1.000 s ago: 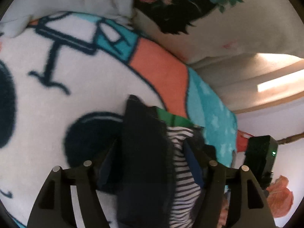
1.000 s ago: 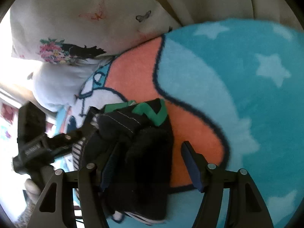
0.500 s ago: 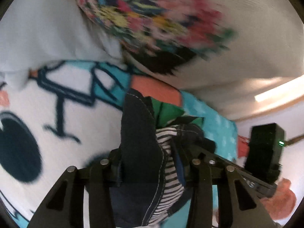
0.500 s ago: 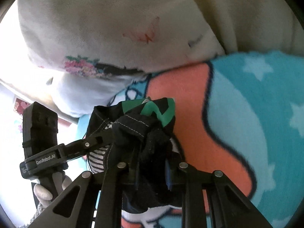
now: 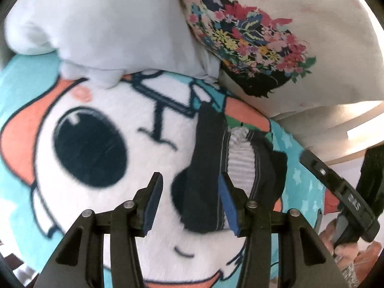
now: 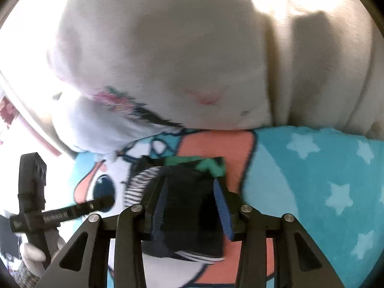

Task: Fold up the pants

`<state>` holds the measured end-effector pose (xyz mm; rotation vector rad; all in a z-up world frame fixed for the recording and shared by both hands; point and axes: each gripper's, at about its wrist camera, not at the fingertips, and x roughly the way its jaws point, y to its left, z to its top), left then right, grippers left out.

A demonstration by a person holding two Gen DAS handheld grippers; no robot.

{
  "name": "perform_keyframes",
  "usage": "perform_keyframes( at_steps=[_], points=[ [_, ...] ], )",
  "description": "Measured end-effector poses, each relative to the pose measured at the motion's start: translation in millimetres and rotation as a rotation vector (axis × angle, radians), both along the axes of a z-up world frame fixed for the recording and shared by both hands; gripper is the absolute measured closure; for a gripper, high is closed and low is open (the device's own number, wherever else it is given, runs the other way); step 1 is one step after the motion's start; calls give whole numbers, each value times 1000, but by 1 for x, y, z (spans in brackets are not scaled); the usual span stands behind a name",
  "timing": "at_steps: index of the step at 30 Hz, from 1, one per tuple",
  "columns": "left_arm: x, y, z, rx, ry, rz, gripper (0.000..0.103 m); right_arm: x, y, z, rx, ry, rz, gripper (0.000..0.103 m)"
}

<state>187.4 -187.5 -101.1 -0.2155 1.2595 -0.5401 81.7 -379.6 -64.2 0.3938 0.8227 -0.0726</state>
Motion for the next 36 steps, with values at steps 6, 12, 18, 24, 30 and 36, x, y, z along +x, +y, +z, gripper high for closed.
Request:
perform_keyframes(
  at_steps=[6, 12, 18, 24, 30, 36],
  points=[
    [-30, 20, 10, 29, -51, 41, 56, 25, -5, -66, 65, 153, -55, 66],
    [-52, 27, 30, 75, -163, 8, 55, -9, -8, -23, 66, 47, -101, 47],
    [-71, 17, 48, 104, -259, -68, 53, -56, 5, -1, -7, 51, -149, 43],
    [-97, 7, 57, 126, -318, -184, 44, -98, 40, 5, -159, 85, -137, 37],
    [-120, 10, 60, 148, -333, -276, 44, -126, 66, 7, -189, 92, -189, 35],
    [-134, 32, 66, 183, -375, -293, 42, -143, 88, -5, -154, 88, -246, 34]
  ],
)
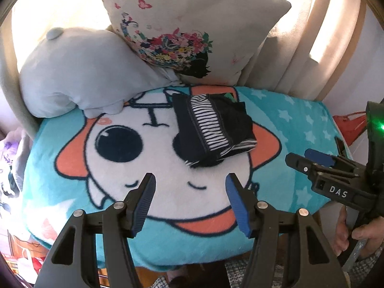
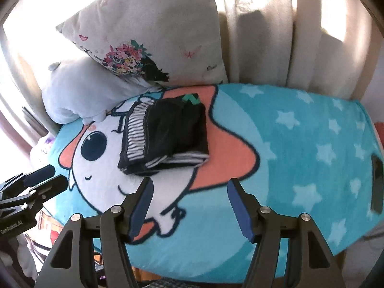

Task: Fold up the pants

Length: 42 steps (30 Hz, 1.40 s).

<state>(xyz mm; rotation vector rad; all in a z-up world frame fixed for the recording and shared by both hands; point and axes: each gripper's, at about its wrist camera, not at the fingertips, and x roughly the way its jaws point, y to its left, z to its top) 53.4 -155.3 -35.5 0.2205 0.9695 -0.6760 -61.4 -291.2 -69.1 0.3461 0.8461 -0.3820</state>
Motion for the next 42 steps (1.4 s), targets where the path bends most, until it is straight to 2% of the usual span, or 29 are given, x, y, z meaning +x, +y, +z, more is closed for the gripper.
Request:
perform_keyframes(
  at_steps=[9, 16, 29, 42],
  points=[
    [-3, 33, -1, 24, -26, 28, 39, -1, 33, -23, 61, 31, -31, 34],
    [-1, 39, -3, 14, -9, 16, 39, 2, 51, -22, 42, 42, -24, 34],
    [-3, 45, -1, -6, -5, 9, 39, 5, 59, -18, 35, 55, -54, 34],
    [0, 62, -14, -57, 62, 14, 39, 3, 86, -34, 13, 141, -59, 34]
  ],
)
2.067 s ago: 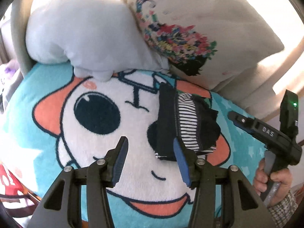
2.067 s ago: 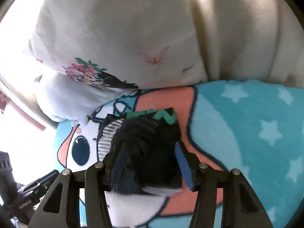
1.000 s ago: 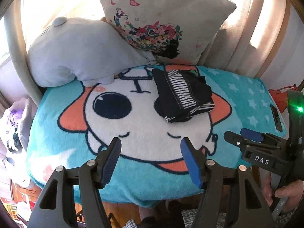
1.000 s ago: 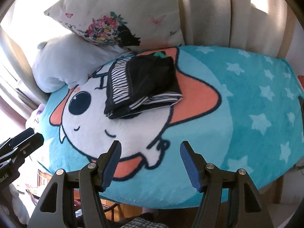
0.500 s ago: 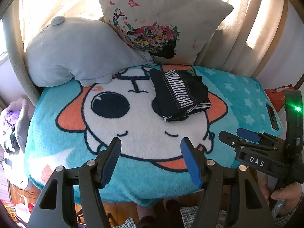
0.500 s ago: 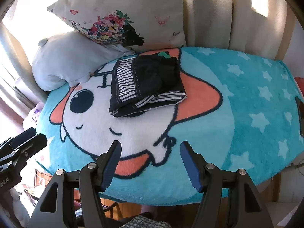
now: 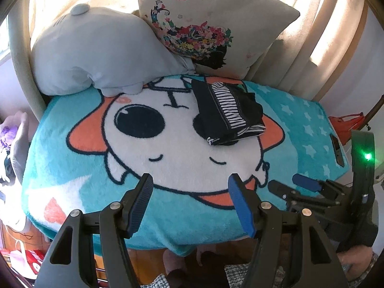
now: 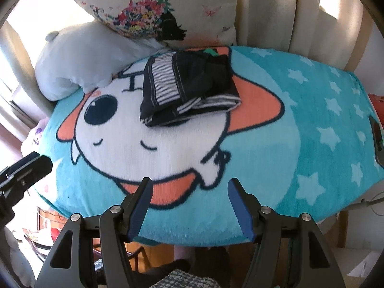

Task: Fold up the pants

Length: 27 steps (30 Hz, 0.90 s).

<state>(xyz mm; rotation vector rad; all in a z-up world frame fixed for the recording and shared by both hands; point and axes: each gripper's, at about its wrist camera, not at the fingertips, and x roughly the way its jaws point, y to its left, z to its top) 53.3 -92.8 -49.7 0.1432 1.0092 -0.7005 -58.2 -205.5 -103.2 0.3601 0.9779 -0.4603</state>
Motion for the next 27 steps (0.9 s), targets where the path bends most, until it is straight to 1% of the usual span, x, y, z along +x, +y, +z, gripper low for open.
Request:
perform_keyframes(
  at_steps=[3, 9, 12, 14, 16, 17, 18, 19, 20, 21, 22, 23, 25, 26, 27],
  points=[
    [-2, -1, 4, -11, -13, -2, 39, 1, -1, 2, -9, 5, 4, 34],
    [-3, -4, 12, -31, -39, 23, 39, 1, -8, 7, -12, -17, 5, 34],
    [-8, -9, 20, -55, -70, 41, 39, -5, -17, 7, -9, -28, 9, 33],
    [-13, -13, 30, -73, -115, 60, 39, -9, -27, 8, -1, -45, 7, 33],
    [-22, -15, 45, -85, -204, 97, 39, -12, -37, 12, 5, -63, 6, 33],
    [-28, -16, 54, -95, -257, 124, 36, -13, -43, 15, 6, -74, 9, 33],
    [-34, -16, 64, -105, -321, 161, 27, -14, -48, 18, 4, -84, 15, 33],
    [-40, -16, 73, -115, -373, 192, 21, -15, -52, 22, -2, -94, 24, 33],
    [-49, -15, 86, -130, -452, 238, 12, -16, -56, 26, -12, -105, 35, 33],
    [-54, -15, 94, -137, -499, 262, 6, -17, -60, 31, -27, -116, 49, 33],
    [-61, -16, 105, -142, -559, 293, 4, -17, -63, 36, -41, -127, 61, 33],
    [-66, -16, 113, -137, -603, 320, 1, -17, -67, 41, -58, -139, 76, 32],
    [-75, -20, 122, -111, -672, 373, 0, -15, -73, 48, -82, -151, 103, 31],
    [-78, -26, 128, -85, -716, 397, 0, -14, -75, 50, -87, -153, 114, 31],
    [-77, -31, 131, -74, -725, 393, 0, -11, -78, 53, -96, -154, 132, 31]
  ],
)
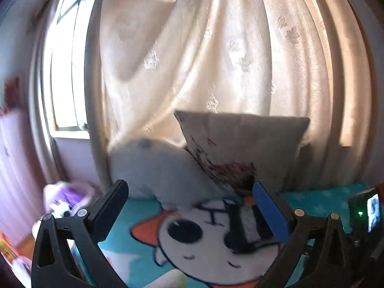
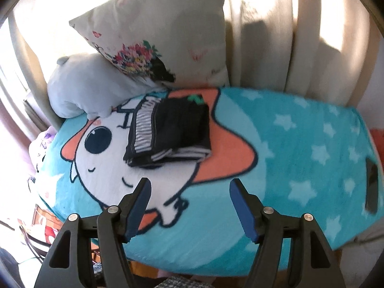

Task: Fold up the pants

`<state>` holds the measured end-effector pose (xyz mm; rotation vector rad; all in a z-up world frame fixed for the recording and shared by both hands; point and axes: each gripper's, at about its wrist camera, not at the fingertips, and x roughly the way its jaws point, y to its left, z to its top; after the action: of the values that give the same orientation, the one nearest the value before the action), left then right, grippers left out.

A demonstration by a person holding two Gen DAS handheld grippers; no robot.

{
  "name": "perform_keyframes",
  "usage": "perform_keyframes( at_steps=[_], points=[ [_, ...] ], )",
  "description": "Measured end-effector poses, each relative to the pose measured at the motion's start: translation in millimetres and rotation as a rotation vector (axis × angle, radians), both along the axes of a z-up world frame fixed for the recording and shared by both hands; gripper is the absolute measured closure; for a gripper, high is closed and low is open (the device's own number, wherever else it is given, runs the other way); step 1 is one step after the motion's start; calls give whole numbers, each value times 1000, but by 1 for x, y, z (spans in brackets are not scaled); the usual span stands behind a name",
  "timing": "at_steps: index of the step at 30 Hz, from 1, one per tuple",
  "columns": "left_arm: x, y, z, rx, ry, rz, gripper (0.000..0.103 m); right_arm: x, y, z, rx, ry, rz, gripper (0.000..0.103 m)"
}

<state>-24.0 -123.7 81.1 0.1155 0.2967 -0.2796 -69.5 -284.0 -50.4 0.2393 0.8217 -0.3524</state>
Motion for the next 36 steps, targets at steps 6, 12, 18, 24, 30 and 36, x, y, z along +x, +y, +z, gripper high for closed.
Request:
perform_keyframes(
  at_steps=[6, 12, 18, 24, 30, 36],
  points=[
    [22, -28, -20, 7, 252, -72, 0, 7, -18, 15, 17, -47, 11, 31],
    [23, -55, -59, 89, 388, -60, 0, -1, -14, 0, -19, -27, 27, 28],
    [18, -68, -65, 75, 436, -103, 0, -5, -16, -14, -3, 5, 43, 28],
    [16, -74, -69, 77, 457, -116, 0, -7, -18, -18, -3, 17, 45, 28],
    [20, -75, -78, 77, 505, -115, 0, -8, -18, -22, 3, 30, 46, 28],
    [22, -75, -83, 66, 535, -118, 0, -8, -17, -25, 5, 43, 54, 28]
  ],
)
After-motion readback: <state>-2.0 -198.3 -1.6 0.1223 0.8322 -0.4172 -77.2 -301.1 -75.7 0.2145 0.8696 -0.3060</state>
